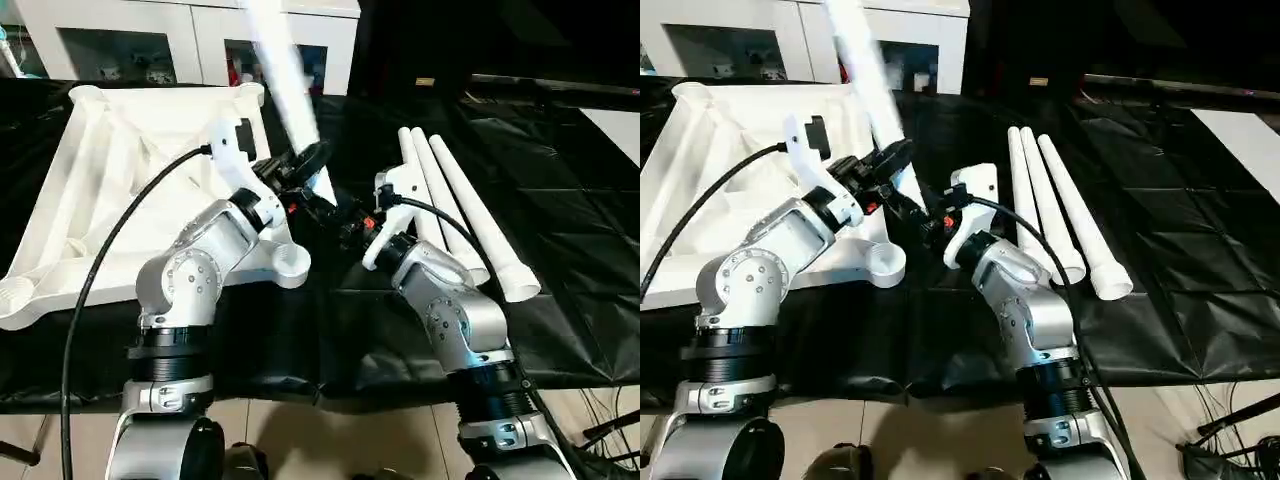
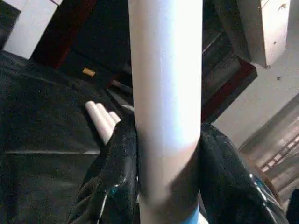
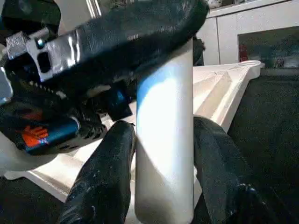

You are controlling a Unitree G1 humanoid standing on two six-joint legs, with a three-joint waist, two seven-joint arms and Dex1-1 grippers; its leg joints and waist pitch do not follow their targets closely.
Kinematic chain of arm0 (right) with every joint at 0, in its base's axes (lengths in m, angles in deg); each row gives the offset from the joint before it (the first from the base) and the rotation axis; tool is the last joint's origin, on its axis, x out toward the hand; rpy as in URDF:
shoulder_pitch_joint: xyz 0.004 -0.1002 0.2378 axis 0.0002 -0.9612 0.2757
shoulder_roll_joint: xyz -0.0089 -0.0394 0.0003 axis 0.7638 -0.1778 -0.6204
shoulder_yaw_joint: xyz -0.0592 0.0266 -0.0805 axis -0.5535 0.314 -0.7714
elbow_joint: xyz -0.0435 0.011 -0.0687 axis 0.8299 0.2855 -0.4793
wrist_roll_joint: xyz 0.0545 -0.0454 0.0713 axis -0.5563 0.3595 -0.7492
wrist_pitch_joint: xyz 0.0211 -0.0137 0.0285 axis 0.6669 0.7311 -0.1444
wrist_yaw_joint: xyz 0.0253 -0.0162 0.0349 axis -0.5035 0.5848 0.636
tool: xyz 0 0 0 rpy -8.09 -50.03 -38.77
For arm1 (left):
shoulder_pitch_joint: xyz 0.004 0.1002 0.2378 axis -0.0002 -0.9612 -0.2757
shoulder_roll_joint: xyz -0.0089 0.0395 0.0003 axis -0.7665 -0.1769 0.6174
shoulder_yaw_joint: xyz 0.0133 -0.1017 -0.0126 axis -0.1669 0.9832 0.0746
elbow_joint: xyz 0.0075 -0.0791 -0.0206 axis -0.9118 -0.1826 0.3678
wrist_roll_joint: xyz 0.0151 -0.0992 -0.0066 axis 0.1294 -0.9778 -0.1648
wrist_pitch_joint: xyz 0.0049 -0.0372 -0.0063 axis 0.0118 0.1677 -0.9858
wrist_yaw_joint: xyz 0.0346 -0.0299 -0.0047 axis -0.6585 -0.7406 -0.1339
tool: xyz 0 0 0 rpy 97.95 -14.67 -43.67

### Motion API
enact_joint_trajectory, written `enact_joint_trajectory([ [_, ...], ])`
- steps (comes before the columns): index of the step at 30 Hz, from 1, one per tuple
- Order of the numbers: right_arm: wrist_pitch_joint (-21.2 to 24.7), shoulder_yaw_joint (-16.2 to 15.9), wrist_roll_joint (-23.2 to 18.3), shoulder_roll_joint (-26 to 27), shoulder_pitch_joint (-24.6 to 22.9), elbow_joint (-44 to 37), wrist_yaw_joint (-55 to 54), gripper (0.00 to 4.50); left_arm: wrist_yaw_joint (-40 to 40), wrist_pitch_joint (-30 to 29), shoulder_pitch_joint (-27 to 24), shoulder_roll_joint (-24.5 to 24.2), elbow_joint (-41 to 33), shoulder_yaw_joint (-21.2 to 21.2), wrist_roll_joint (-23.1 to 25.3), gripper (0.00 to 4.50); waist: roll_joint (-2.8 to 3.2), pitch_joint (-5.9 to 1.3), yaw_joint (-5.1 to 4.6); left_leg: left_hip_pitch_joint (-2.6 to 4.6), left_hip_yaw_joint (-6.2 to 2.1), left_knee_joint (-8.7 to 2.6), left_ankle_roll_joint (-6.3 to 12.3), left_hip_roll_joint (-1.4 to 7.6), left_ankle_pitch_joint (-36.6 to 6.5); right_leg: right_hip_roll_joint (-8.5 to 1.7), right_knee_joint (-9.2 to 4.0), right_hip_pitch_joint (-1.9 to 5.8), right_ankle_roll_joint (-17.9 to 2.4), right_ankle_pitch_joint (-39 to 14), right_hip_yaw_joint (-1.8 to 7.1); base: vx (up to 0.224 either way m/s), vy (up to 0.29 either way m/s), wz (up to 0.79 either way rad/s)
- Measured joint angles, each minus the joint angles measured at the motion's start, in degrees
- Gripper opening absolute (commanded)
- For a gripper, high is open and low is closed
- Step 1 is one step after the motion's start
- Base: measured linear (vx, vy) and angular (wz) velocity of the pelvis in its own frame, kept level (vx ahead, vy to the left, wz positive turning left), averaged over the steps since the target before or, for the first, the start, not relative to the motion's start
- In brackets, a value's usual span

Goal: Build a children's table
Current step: Pick table leg

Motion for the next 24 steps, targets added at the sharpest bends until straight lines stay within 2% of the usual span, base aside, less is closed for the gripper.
enact_joint_trajectory([
  [4,0.0,-0.6,0.0,-0.3,0.0,0.0,0.7,2.46,-0.1,0.2,0.6,-0.6,0.8,0.0,0.1,1.52,0.01,0.0,0.01,0.01,-0.01,-0.01,0.0,0.0,0.0,0.0,0.01,0.0,0.0,0.0,-0.02,0.0,0.0,0.0],
  [5,0.0,-0.7,0.0,-0.4,0.0,0.0,1.1,2.72,-0.1,0.5,0.8,-0.9,1.1,0.0,0.3,1.51,0.01,0.0,0.01,0.01,-0.01,-0.01,0.0,0.0,0.0,0.0,0.01,0.0,0.0,0.0,-0.02,0.0,0.0,0.0],
  [6,0.1,-1.1,-0.1,-0.7,-0.2,-0.2,1.5,2.79,-0.5,1.1,1.4,-1.9,2.2,-0.2,0.7,1.49,0.01,0.0,0.05,0.01,-0.01,0.0,0.0,0.0,0.0,0.0,0.01,0.0,0.0,0.0,-0.02,0.0,0.0,0.0],
  [8,0.3,-1.7,-0.2,-1.0,-0.8,-0.9,2.5,2.81,-1.0,2.0,2.2,-4.2,3.6,-0.3,2.1,1.49,0.01,0.0,-0.02,0.01,-0.01,-0.01,0.0,0.0,0.0,0.0,-0.01,-0.01,0.1,0.1,-0.01,0.0,0.0,0.0],
  [10,0.4,-2.0,-0.8,-2.0,-1.4,-2.4,3.9,3.05,-1.7,3.3,2.9,-7.0,4.8,-0.6,4.4,1.49,0.01,0.0,-0.03,0.01,-0.01,0.0,0.0,0.0,0.0,0.0,-0.01,-0.01,0.1,0.1,0.0,0.0,0.0,0.0],
  [13,-1.4,-1.8,0.4,-4.3,-0.5,-1.5,3.5,3.28,-4.9,4.4,3.2,-13.3,5.8,-4.1,8.9,1.49,0.02,0.0,-0.02,0.01,-0.02,0.0,0.0,0.0,0.0,0.0,0.0,-0.02,0.1,0.1,-0.01,0.0,0.0,0.0],
  [14,-4.1,-1.2,2.5,-5.9,0.8,0.2,2.3,3.34,-6.6,4.6,3.2,-15.9,5.9,-5.7,10.8,1.49,0.02,0.0,0.0,0.02,-0.02,0.01,-0.01,0.0,0.0,0.0,0.01,-0.02,0.1,0.1,0.0,0.0,0.0,0.0],
  [16,-11.8,-1.7,9.8,-10.9,4.9,5.2,-1.6,3.42,-10.5,4.5,3.1,-21.4,6.0,-9.7,14.1,1.49,0.03,0.0,0.22,0.0,0.0,0.01,-0.03,-0.04,0.0,-0.03,0.01,-0.03,0.1,0.2,0.0,0.0,0.0,0.0],
  [17,-15.2,-2.1,13.3,-13.6,6.5,6.9,-3.3,3.67,-12.2,4.4,3.1,-23.6,5.9,-11.5,15.4,1.48,0.03,0.0,0.33,0.0,0.01,0.01,-0.03,-0.06,0.0,-0.07,0.01,-0.02,0.1,0.2,0.01,0.0,0.0,0.0],
  [18,-19.4,-2.7,17.5,-16.7,8.4,8.2,-5.2,3.67,-13.8,4.3,3.0,-26.1,6.0,-13.6,17.3,1.48,0.03,0.0,0.39,0.0,0.03,0.02,-0.03,-0.07,0.0,-0.07,0.01,-0.02,0.1,0.2,0.03,0.0,0.0,0.0],
  [20,-24.2,-4.6,22.8,-20.1,10.4,9.2,-7.0,3.74,-15.9,4.2,2.9,-28.5,6.0,-16.3,19.6,1.48,0.02,-0.01,0.34,0.02,0.03,0.02,-0.03,-0.07,0.0,-0.07,0.01,-0.01,0.1,0.2,0.03,0.0,0.0,0.0],
  [21,-26.9,-7.0,27.1,-22.1,11.8,10.1,-8.7,3.8,-17.2,4.3,2.9,-29.7,5.9,-18.2,21.2,1.48,0.02,-0.01,0.14,0.02,0.03,0.03,-0.03,-0.07,0.0,-0.07,0.04,-0.02,0.1,0.2,0.04,0.0,0.0,0.0],
  [24,-30.8,-12.3,34.7,-25.6,14.6,12.5,-12.1,4.14,-19.8,4.3,2.9,-32.0,5.8,-22.2,24.1,1.48,0.02,-0.01,-0.09,0.01,0.02,0.03,-0.03,-0.05,0.0,-0.06,0.05,-0.06,0.1,0.2,0.03,0.0,0.0,0.0],
])
